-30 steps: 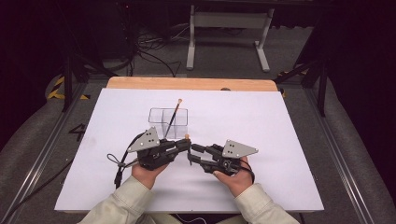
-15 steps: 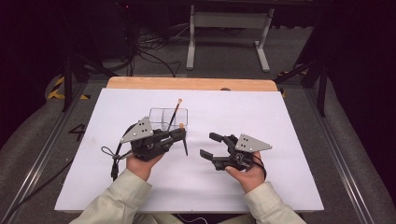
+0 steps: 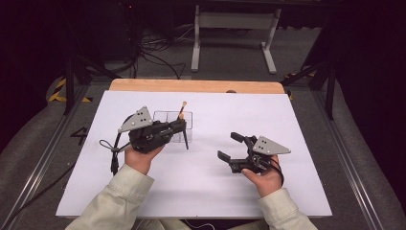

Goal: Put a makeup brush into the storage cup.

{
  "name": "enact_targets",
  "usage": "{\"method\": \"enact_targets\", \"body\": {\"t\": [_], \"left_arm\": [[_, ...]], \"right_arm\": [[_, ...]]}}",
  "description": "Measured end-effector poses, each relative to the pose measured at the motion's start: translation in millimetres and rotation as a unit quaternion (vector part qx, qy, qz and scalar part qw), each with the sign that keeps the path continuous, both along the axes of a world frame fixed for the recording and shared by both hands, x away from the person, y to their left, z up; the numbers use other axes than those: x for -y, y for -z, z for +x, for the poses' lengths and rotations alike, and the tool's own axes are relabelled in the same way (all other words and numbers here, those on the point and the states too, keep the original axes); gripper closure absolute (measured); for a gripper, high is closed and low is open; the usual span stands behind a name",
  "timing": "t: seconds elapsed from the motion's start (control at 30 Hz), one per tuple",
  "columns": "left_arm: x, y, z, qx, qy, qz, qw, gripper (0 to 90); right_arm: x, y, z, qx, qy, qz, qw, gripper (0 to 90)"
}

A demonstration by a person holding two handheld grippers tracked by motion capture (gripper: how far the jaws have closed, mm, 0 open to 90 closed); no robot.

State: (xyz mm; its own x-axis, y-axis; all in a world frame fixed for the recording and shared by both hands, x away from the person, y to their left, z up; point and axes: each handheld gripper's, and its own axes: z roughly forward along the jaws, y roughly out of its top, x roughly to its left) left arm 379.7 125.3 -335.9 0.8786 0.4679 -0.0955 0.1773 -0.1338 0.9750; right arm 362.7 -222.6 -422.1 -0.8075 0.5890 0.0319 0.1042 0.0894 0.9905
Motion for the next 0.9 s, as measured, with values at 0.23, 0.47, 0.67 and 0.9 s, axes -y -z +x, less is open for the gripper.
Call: {"method": "enact_targets", "body": {"t": [0.23, 0.47, 0.67, 0.9], "left_arm": [[-3.6, -4.0, 7.1, 0.007, -0.014, 0.001, 0.9999, 83.6], [-6.1, -7.2, 13.9, 0.021, -0.034, 0.004, 0.9992, 83.5], [-9.7, -9.0, 19.5, 0.023, -0.047, 0.004, 0.9986, 83.5], [-11.3, -9.8, 26.0, 0.023, -0.057, 0.008, 0.9981, 83.5]], "right_arm": [[12.4, 0.2, 0.2, -0.001, 0.020, 0.000, 0.9998, 10.2], [27.0, 2.5, -1.4, -0.016, 0.047, -0.001, 0.9988, 5.0], [34.7, 2.0, -4.4, -0.017, 0.060, 0.002, 0.9981, 1.9], [46.4, 5.1, -8.4, -0.031, 0.063, 0.006, 0.9975, 1.6]]}}
